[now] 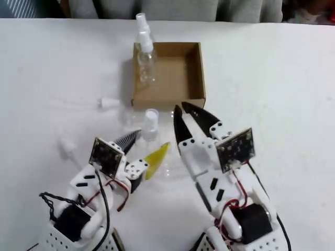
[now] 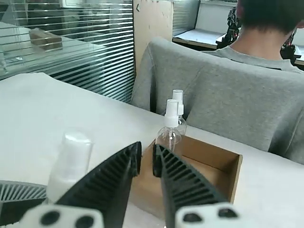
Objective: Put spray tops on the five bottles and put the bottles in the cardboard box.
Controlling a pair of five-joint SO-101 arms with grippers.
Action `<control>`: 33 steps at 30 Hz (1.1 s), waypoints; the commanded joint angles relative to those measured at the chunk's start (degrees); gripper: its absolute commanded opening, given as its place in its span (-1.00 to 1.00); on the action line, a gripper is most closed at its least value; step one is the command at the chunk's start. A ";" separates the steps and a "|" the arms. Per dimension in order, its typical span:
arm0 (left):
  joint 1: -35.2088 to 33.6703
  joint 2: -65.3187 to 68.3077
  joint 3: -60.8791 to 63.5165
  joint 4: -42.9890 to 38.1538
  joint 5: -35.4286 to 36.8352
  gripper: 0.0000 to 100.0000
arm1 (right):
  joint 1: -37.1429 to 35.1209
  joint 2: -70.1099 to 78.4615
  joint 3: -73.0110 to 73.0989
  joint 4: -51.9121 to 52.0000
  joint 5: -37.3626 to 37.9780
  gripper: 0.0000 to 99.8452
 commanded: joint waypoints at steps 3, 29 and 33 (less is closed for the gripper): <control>0.31 -1.01 -0.44 0.00 -0.79 -0.95 | -0.57 0.57 2.29 -4.62 0.70 -0.97; 0.31 -1.01 -0.44 0.00 -0.79 -0.95 | -6.46 4.79 0.70 -1.36 0.70 -0.97; 0.31 -1.01 -0.44 -0.09 -0.79 -0.95 | -2.86 2.86 0.00 -1.71 0.70 -0.97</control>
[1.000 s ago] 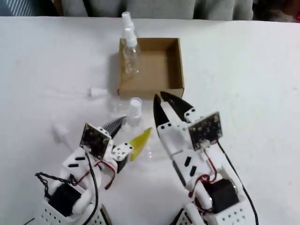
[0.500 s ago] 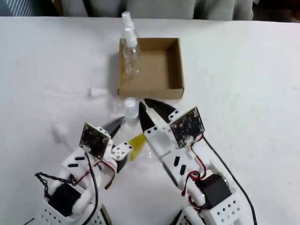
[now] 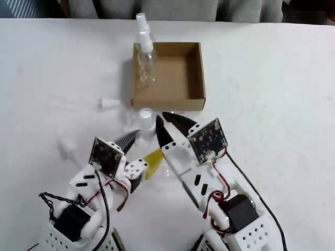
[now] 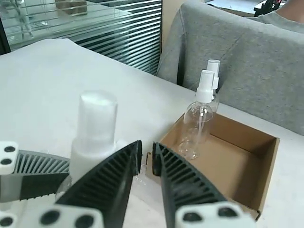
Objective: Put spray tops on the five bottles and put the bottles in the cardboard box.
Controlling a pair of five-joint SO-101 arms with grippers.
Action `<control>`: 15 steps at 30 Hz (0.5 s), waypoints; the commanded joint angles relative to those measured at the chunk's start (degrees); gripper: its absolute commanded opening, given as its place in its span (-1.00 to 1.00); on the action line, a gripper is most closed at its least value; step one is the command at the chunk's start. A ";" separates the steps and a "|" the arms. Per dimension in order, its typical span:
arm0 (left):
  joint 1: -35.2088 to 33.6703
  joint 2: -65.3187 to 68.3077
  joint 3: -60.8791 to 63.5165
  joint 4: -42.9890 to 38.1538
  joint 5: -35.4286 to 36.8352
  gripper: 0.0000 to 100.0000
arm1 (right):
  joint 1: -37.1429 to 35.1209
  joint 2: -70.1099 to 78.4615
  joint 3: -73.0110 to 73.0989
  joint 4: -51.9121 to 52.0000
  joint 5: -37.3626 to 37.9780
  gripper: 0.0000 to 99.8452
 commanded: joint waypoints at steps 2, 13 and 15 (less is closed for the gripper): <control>0.48 -1.01 -0.44 -0.09 -0.44 -0.95 | 2.51 -1.19 -2.73 0.04 0.70 -0.97; -6.73 -0.84 1.14 -8.79 0.00 -0.95 | 13.49 -1.10 4.22 2.86 0.18 -0.97; -9.10 -0.84 2.64 -14.68 0.00 -0.95 | 15.43 -1.10 8.09 1.19 0.09 -0.97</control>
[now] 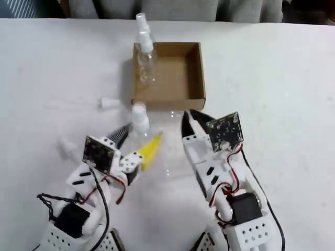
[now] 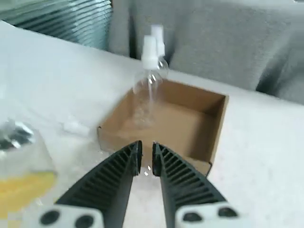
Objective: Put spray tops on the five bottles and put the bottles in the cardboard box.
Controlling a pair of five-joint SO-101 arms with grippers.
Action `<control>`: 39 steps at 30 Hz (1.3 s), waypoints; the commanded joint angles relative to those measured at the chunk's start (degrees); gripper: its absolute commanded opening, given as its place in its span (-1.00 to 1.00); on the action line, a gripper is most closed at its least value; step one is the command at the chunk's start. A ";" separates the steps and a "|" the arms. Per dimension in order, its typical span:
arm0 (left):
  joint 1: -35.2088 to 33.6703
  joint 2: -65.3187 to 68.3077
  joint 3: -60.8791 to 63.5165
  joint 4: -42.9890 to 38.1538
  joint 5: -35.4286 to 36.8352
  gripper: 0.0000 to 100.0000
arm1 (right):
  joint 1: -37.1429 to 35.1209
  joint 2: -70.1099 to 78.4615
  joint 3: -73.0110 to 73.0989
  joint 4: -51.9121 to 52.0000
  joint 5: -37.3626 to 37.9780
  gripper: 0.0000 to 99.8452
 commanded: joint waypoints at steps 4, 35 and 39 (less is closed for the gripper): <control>-7.87 -0.75 2.02 -18.81 0.09 -0.95 | 6.20 -0.48 10.73 -8.48 0.09 -0.97; -11.82 66.33 -24.88 -61.36 0.18 -0.95 | 10.77 -0.48 22.77 -17.19 0.53 -0.97; -12.35 75.74 -25.05 -69.80 0.18 -0.95 | 10.33 -0.48 22.95 -17.19 0.44 -0.97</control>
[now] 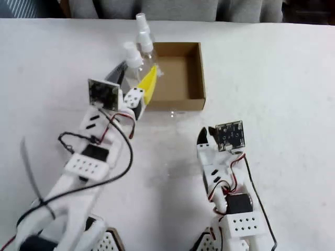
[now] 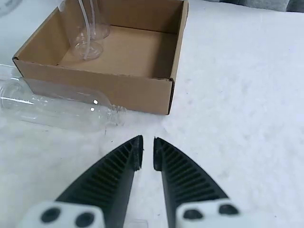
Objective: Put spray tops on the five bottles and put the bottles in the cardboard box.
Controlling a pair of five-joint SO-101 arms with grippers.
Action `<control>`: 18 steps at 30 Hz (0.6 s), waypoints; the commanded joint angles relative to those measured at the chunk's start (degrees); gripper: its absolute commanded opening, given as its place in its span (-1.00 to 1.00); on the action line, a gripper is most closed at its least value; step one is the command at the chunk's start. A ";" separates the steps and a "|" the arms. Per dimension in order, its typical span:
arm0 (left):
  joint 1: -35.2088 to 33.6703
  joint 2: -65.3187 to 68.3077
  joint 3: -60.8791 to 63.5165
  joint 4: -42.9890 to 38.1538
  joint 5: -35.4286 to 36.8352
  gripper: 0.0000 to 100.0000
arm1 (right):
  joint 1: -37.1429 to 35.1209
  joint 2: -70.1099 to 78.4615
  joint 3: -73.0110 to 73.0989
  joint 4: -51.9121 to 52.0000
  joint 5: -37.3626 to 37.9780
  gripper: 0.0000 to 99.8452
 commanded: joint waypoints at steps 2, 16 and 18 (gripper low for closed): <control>-1.01 11.91 -5.27 -12.22 0.18 -0.95 | 0.04 -0.48 -0.53 -1.10 0.44 -0.97; -4.00 34.33 -21.19 -13.27 3.34 -0.95 | 0.04 -0.48 -0.44 -1.10 0.53 -0.97; -4.00 36.62 -22.07 -13.27 3.16 -0.95 | 0.04 -0.48 -0.44 -1.10 0.53 -0.97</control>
